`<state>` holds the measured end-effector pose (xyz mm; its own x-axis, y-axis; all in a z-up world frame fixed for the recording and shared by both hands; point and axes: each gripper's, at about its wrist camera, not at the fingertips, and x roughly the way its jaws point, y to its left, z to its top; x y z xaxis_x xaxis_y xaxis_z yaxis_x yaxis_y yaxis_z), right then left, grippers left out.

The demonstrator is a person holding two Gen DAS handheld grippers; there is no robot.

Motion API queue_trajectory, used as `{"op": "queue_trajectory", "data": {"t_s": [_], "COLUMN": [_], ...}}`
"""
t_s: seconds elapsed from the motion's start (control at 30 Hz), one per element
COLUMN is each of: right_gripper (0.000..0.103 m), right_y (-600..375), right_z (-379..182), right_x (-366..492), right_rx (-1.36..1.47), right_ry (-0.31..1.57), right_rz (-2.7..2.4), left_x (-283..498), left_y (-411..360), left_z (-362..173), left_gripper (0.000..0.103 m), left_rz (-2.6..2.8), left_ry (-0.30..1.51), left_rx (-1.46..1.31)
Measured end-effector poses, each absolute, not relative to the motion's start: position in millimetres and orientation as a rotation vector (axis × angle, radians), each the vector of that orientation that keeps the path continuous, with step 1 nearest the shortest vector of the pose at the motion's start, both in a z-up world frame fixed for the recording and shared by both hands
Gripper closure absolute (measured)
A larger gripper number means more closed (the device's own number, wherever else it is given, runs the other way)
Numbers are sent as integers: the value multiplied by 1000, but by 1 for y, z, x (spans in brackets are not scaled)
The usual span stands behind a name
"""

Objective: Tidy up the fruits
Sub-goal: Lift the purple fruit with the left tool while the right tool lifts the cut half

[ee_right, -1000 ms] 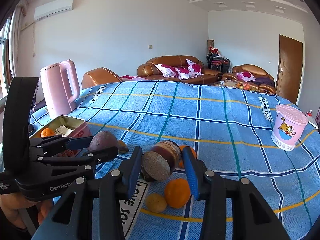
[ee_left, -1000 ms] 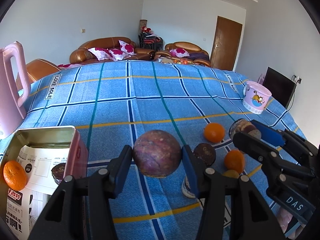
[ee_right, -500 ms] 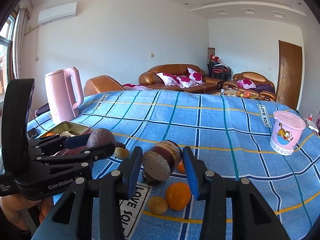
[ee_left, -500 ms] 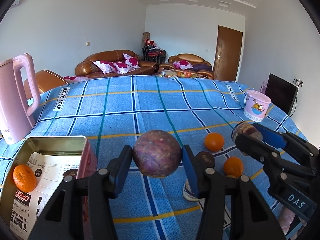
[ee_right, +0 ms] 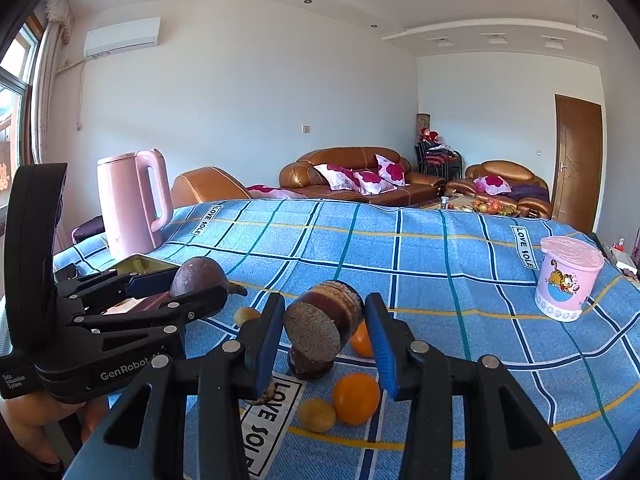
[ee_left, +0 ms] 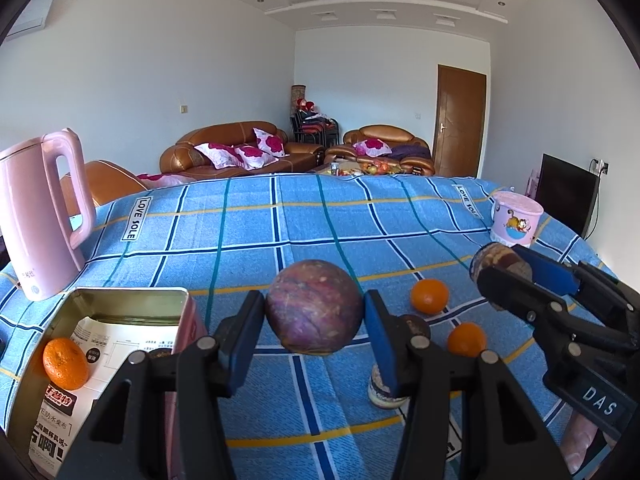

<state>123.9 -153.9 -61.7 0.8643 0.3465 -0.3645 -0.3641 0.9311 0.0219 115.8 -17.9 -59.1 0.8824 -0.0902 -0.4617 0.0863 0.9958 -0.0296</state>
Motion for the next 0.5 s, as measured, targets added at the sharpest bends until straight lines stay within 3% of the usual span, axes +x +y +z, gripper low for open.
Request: {"op": "queue_trajectory", "data": {"t_s": [0.5], "right_gripper": [59], "right_y": [-158], "right_z": [-59], "right_x": [112], "right_rx": [-48], "right_ry": [308], "right_rz": [379], "left_x": [103], "left_y": [-18], "left_z": [-55], "left_gripper": [50], "left_rz": [-70], "left_ry": [408], "left_rx": [0]}}
